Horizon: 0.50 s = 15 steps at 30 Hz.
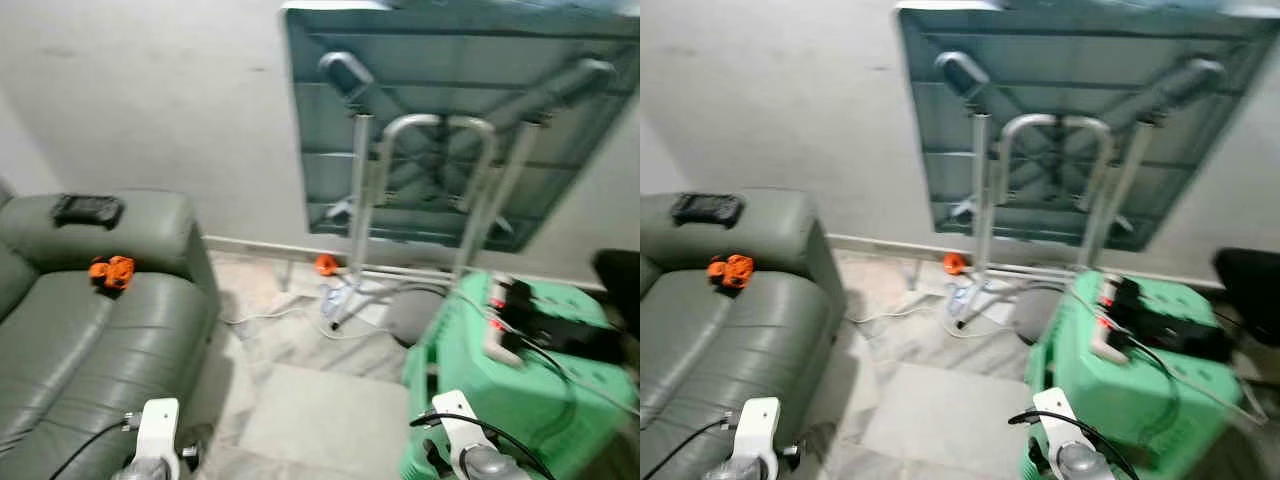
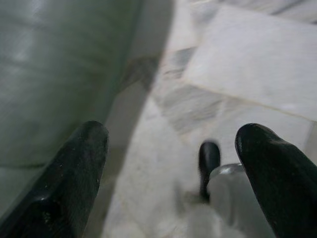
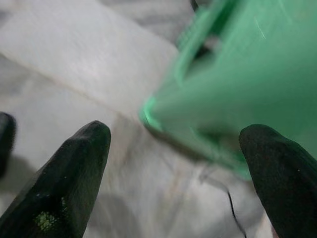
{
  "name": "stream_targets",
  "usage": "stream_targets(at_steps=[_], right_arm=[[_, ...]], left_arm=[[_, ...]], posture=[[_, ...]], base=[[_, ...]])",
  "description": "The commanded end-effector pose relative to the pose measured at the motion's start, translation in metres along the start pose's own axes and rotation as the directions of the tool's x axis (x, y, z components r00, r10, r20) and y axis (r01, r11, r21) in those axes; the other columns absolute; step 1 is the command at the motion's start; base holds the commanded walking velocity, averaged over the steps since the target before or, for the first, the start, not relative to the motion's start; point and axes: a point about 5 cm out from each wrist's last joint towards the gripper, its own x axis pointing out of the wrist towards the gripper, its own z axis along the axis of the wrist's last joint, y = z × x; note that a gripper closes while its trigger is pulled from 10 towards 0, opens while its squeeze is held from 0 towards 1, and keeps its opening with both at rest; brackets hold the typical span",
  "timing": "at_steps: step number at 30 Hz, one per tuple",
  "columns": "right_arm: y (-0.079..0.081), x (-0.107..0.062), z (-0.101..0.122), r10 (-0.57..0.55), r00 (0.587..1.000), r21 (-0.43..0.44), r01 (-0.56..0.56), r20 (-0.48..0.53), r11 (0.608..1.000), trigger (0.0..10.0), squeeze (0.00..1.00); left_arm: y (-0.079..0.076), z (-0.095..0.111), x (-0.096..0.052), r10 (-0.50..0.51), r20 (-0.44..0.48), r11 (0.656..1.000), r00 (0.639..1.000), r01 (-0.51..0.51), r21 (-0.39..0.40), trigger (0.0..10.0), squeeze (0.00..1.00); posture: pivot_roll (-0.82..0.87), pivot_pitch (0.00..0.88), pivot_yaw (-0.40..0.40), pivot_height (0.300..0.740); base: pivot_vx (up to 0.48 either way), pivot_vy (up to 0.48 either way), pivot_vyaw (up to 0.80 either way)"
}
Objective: Move the pillow to the sofa
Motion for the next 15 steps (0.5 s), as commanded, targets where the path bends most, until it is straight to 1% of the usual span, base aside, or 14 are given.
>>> stream_targets(at_steps=[1,3,4,6,9,12,13,15], right_arm=[[0.009,0.001,0.002,0.021,1.000,0.020,-0.021,0.001,1.000,10.0,0.00],[0.009,0.001,0.002,0.021,1.000,0.023,-0.021,0.001,1.000,10.0,0.00],[0.009,0.001,0.002,0.021,1.000,0.024,-0.021,0.001,1.000,10.0,0.00],[0.009,0.001,0.002,0.021,1.000,0.036,-0.021,0.002,0.999,10.0,0.00],[0.009,0.001,0.002,0.020,1.000,0.032,-0.020,0.002,0.999,10.0,0.00],[0.009,0.001,0.003,0.018,1.000,0.023,-0.018,0.000,1.000,10.0,0.00],[0.009,0.001,0.003,0.018,1.000,0.020,-0.018,-0.002,1.000,10.0,0.00],[0.009,0.001,0.003,0.018,1.000,0.019,-0.018,-0.002,1.000,10.0,0.00]], left_arm=[[0.008,0.006,0.000,0.024,0.016,1.000,1.000,-0.024,0.007,10.0,0.00],[0.006,0.007,0.000,0.025,0.017,1.000,1.000,-0.025,0.010,10.0,0.00],[0.004,0.006,0.000,0.036,0.013,0.999,0.999,-0.036,0.025,10.0,0.00],[0.000,0.007,0.001,0.028,0.017,0.999,0.999,-0.029,0.014,10.0,0.00],[-0.005,0.007,0.001,0.024,0.016,0.999,1.000,-0.024,0.023,10.0,0.00],[-0.015,0.006,0.002,0.011,0.012,1.000,1.000,-0.012,0.022,10.0,0.00],[-0.022,0.005,0.002,0.002,0.005,1.000,1.000,-0.002,0.021,10.0,0.00],[-0.026,0.004,0.002,-0.004,0.000,1.000,1.000,0.004,0.022,10.0,0.00]], posture=[[-0.09,0.000,0.036,0.740],[-0.09,0.000,0.037,0.740],[-0.09,0.000,0.037,0.740],[-0.09,0.000,0.037,0.740],[-0.09,0.000,0.036,0.740],[-0.09,0.000,0.036,0.740],[-0.09,0.000,0.036,0.740],[-0.09,0.000,0.036,0.740]], base=[[0.416,0.000,0.00],[0.401,0.000,0.00],[0.334,0.000,0.00],[0.000,0.000,0.00],[0.000,0.000,0.00],[0.000,0.000,0.00],[0.000,0.000,0.00],[0.000,0.000,0.00]])
